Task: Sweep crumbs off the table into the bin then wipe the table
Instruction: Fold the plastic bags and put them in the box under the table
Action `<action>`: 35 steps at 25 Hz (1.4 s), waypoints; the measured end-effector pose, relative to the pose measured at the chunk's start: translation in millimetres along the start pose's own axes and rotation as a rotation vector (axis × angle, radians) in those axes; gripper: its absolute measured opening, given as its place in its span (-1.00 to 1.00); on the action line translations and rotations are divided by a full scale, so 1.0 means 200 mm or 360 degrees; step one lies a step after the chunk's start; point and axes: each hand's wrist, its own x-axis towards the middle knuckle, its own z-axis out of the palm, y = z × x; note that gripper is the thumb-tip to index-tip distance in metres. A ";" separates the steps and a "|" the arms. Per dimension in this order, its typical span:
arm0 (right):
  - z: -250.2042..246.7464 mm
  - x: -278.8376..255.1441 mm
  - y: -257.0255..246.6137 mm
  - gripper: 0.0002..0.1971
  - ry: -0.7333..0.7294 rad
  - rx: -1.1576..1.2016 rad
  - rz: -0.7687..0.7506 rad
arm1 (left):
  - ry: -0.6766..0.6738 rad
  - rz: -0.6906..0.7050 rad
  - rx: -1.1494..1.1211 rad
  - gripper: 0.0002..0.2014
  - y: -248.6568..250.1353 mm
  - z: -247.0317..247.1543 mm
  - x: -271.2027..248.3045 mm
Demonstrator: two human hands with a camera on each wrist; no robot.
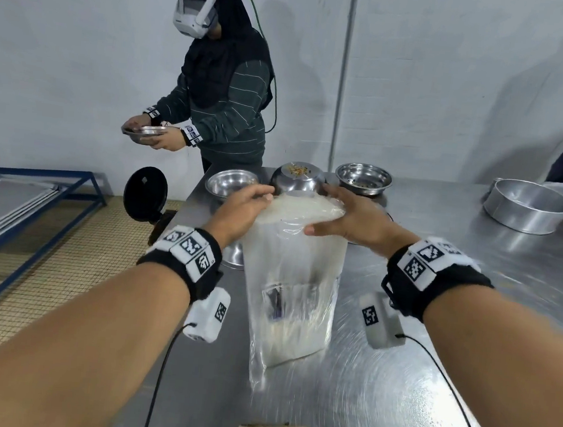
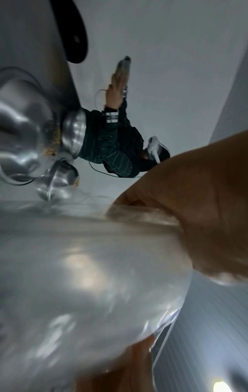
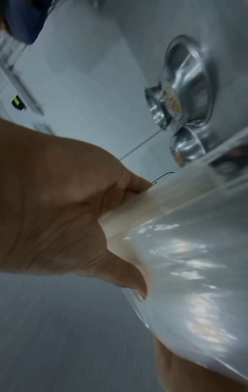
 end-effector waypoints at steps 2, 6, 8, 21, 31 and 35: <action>0.07 -0.02 0.11 0.14 0.0177 0.0437 0.0022 | 0.0223 0.0036 -0.0234 -0.65 -0.08 0.06 -0.05; 0.24 -0.05 0.16 -0.01 0.0457 0.0846 -0.0006 | 0.0619 0.0220 -0.0266 -0.40 -0.20 0.18 -0.09; 0.28 -0.05 0.16 -0.12 0.0506 0.0902 -0.0031 | 0.0671 0.0224 -0.0307 -0.34 -0.20 0.22 -0.11; 0.45 -0.20 0.24 -0.42 0.0557 0.0875 -0.0133 | 0.0641 0.0214 -0.0316 -0.40 -0.32 0.38 -0.27; 0.44 -0.33 0.14 -0.61 0.0725 0.0793 -0.0143 | 0.0795 0.0110 -0.0210 -0.57 -0.20 0.37 -0.39; 0.42 -0.42 0.00 -0.50 0.0697 0.0787 -0.0141 | 0.0832 0.0106 -0.0157 -0.61 -0.07 0.28 -0.52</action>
